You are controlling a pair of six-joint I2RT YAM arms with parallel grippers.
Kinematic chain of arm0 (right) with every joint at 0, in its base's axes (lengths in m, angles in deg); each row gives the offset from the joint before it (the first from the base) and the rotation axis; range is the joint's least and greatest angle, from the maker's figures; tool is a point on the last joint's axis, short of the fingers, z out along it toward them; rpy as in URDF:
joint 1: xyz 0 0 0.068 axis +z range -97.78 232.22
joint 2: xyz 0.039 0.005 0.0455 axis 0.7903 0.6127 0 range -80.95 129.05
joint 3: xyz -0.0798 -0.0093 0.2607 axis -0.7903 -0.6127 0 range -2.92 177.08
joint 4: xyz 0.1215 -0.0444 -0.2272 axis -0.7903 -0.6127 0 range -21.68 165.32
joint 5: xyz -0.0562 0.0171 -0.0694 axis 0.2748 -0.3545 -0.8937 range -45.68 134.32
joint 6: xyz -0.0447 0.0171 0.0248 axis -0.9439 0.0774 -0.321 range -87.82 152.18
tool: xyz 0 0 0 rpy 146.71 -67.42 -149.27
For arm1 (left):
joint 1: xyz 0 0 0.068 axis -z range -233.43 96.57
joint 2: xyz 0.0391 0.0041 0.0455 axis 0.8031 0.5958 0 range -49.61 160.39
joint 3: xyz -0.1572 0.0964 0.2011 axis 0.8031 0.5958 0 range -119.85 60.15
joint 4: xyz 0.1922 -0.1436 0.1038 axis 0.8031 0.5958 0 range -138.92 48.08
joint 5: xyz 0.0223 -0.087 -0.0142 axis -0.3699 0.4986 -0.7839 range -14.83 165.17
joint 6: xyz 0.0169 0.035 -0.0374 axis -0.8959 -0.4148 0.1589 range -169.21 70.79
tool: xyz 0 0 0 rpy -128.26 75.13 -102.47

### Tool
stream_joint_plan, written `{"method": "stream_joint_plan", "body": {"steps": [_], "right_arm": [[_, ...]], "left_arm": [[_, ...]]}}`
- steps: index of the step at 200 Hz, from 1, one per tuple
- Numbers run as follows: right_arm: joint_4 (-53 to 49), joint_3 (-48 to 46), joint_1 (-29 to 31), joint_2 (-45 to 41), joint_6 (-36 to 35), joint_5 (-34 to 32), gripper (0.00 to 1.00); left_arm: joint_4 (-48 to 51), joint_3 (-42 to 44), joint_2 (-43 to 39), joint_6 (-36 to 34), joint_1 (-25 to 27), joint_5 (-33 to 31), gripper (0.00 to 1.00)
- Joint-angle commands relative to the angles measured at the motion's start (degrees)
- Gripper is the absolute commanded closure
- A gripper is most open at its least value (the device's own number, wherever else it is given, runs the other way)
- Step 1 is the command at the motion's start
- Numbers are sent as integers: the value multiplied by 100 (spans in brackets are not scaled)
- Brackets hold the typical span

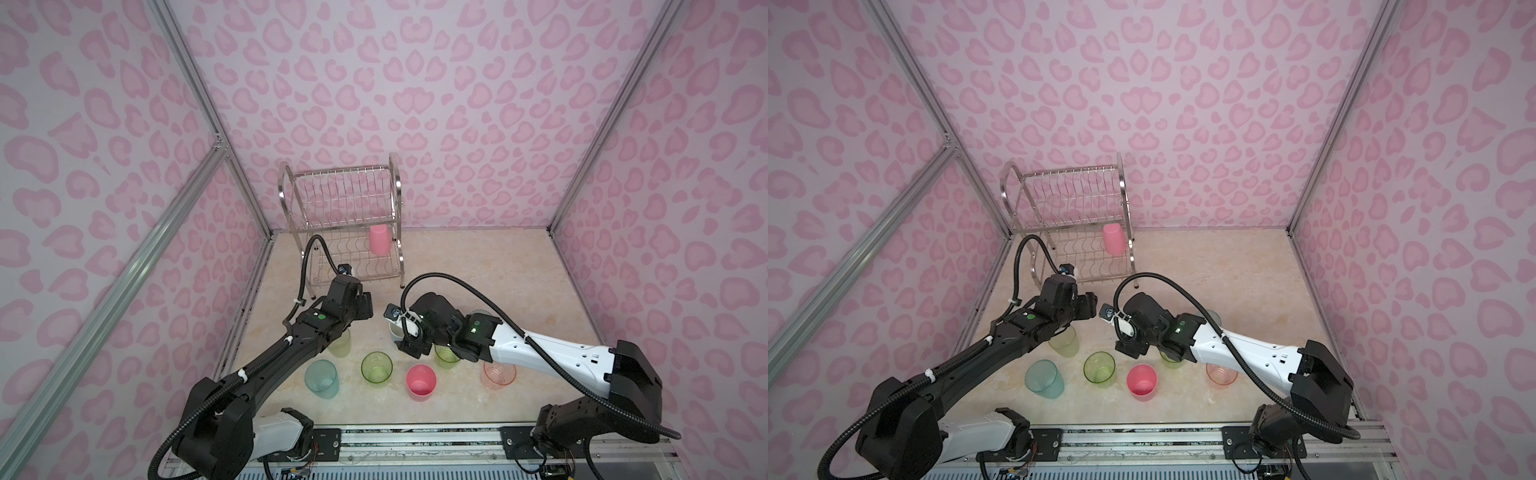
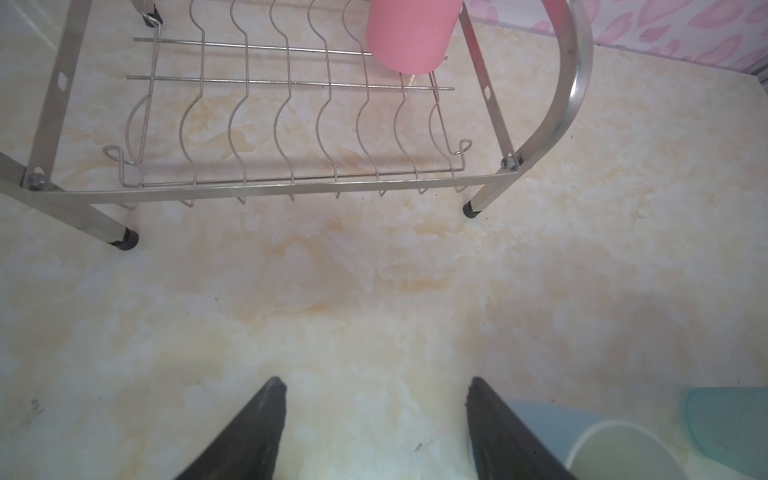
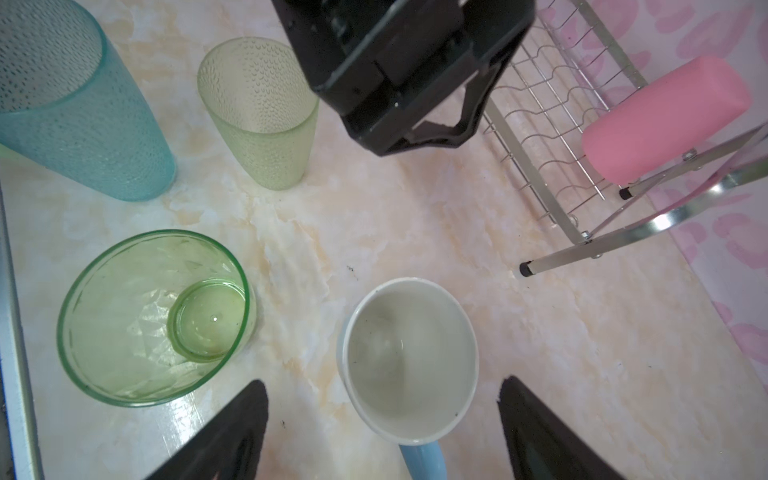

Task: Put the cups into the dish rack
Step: 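Draw the left gripper back while the right gripper reaches over the light blue mug, then lower the right gripper into the light blue mug and grip its rim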

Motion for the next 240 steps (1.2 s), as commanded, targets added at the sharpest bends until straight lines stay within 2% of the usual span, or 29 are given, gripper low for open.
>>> {"method": "stream_joint_plan", "body": {"steps": [1, 58, 138, 240], "right_arm": [[-836, 322, 34, 253, -262, -248, 14], [-1846, 1197, 99, 1060, -546, -373, 16], [-2160, 1543, 19, 1658, -802, -372, 16], [-2291, 1790, -53, 1900, -986, -167, 28]], "left_arm": [[268, -1, -99, 19, -17, -24, 28], [477, -114, -116, -33, -107, 196, 28], [472, -119, -153, -43, -194, 411, 28], [418, -257, -56, -57, -250, 605, 29]]}}
